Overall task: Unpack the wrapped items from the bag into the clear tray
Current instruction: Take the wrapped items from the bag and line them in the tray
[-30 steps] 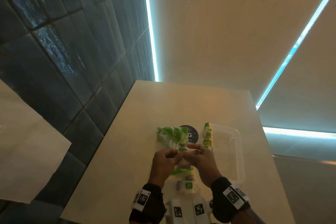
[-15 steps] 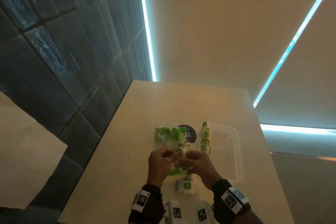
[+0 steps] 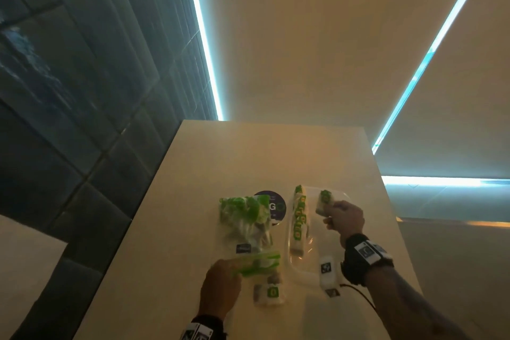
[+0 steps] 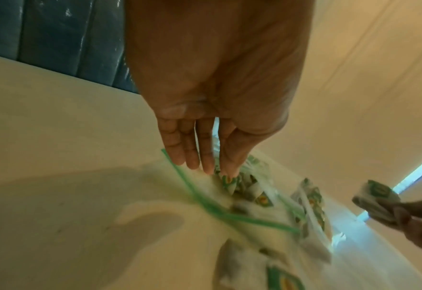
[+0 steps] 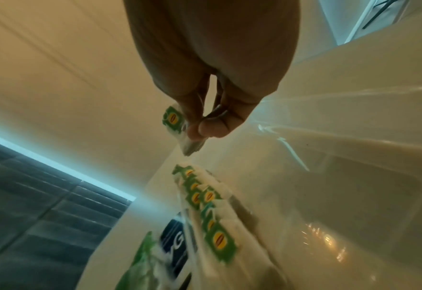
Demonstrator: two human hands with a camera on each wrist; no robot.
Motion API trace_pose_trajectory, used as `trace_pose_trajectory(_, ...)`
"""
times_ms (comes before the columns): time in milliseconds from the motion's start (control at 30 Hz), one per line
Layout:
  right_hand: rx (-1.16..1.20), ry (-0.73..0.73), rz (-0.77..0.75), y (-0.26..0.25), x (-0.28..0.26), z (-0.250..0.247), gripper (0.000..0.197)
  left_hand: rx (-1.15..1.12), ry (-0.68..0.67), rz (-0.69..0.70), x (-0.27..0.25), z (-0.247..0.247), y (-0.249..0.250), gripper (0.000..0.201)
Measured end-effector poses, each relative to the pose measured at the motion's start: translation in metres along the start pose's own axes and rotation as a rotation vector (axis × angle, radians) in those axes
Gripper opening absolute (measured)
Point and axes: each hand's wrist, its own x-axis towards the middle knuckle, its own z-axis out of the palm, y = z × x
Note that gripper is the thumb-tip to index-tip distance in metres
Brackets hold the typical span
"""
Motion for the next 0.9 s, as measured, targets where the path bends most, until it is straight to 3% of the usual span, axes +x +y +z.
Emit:
trace_pose_trajectory(133,-0.113,0.06,0.041,0.008,0.036,0.012,0.011,0.116,-0.03,0.055,0.006,0.023,-0.012,0.048)
trace_pose_trajectory(333,-0.239,0.028,0.092,0.025,0.076,0.031,0.012,0.171,-0.087,0.169,0.016,0.043,-0.017,0.071)
trace_pose_trajectory(400,-0.277,0.039,0.072,0.032,0.086,0.036,0.011,0.235,-0.074,0.189,0.018,0.043,-0.018,0.064)
trace_pose_trajectory(500,-0.301,0.096,0.035,0.038,0.093,0.042,0.018,0.231,-0.182,0.142,0.031,0.052,-0.035,0.045)
trace_pose_trajectory(567,-0.287,0.151,0.028,0.039,0.091,0.046,0.024,0.259,-0.086,0.167,0.03,0.056,-0.039,0.055)
trace_pose_trajectory(633,-0.257,0.181,0.021,0.043,0.087,0.048,0.026,0.246,-0.085,0.151,0.022,0.05,-0.026,0.066)
trace_pose_trajectory(900,-0.265,0.011,0.017,0.044,0.083,0.052,0.03,0.222,-0.106,0.108,0.014,0.039,-0.012,0.034)
